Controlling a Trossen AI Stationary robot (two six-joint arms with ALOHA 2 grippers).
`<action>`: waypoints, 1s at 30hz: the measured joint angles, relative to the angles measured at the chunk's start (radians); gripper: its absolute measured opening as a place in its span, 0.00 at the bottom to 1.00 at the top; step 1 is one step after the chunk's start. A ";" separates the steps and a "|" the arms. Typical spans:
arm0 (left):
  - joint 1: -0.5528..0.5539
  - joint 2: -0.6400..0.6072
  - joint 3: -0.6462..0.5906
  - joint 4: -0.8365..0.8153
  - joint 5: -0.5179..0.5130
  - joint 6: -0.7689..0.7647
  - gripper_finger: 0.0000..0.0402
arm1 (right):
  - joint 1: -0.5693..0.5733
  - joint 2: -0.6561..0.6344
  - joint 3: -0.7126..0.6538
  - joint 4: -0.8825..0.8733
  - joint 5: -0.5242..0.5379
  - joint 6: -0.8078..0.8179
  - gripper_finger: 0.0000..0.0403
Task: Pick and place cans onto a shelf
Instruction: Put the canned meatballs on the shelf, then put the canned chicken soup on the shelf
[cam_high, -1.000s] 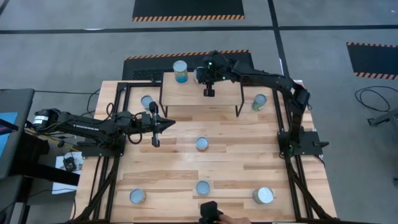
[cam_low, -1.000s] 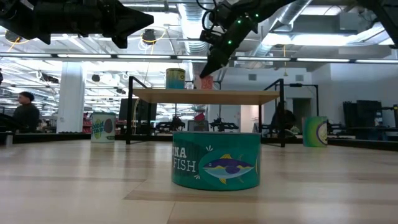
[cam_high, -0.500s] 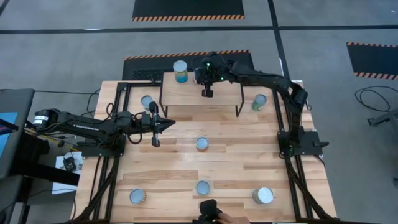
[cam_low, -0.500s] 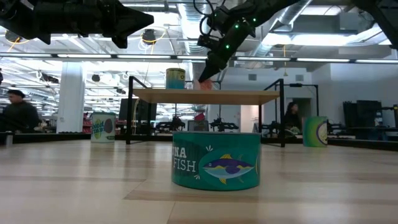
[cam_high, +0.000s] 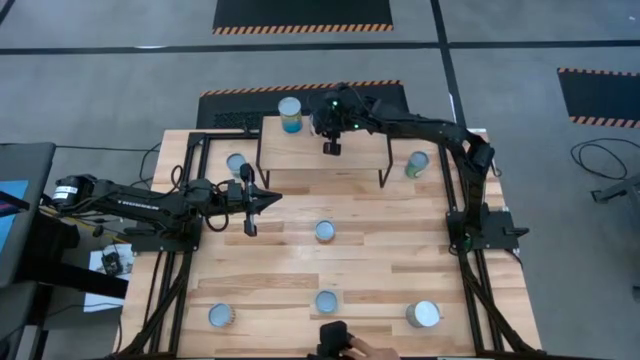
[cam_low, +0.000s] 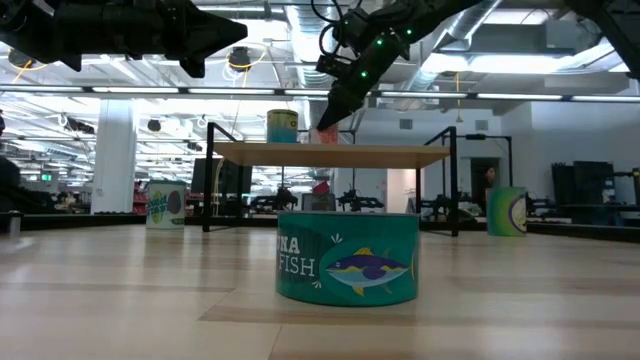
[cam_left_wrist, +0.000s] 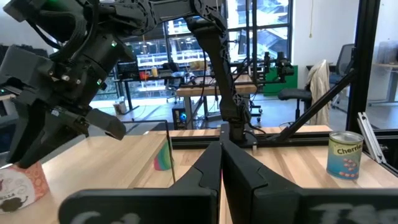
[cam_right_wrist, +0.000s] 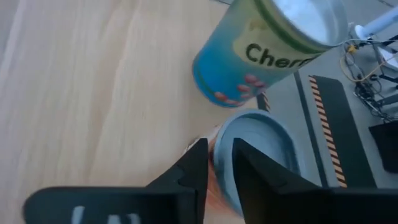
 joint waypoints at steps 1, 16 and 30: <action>0.000 0.000 0.000 0.000 0.000 0.000 0.00 | 0.000 0.000 0.000 0.012 0.002 0.005 0.26; 0.000 0.000 0.000 -0.010 0.000 0.003 0.00 | 0.043 -0.107 0.000 0.026 0.157 -0.057 0.12; 0.000 0.000 0.000 -0.025 0.000 0.002 0.00 | 0.032 -0.642 -0.467 0.122 0.076 0.108 0.01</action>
